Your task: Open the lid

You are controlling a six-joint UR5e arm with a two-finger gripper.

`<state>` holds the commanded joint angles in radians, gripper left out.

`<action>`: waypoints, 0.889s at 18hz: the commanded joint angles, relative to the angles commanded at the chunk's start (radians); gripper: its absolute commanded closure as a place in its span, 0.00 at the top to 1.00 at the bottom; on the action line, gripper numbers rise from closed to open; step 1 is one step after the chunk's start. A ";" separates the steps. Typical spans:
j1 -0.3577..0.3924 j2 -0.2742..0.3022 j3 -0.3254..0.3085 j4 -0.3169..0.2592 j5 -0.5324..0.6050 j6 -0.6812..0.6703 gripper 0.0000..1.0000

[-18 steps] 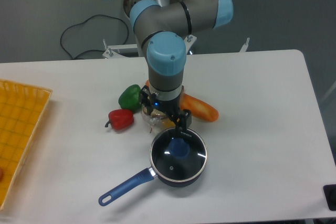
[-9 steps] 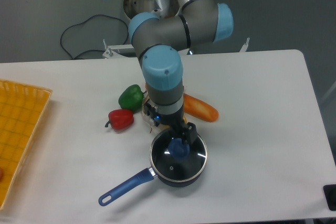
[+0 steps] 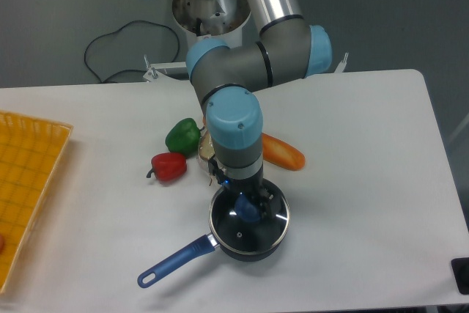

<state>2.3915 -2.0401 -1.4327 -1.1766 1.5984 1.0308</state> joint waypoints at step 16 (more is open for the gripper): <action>0.018 -0.029 -0.003 0.009 -0.057 -0.011 1.00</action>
<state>2.4099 -2.0693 -1.4358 -1.1674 1.5416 1.0201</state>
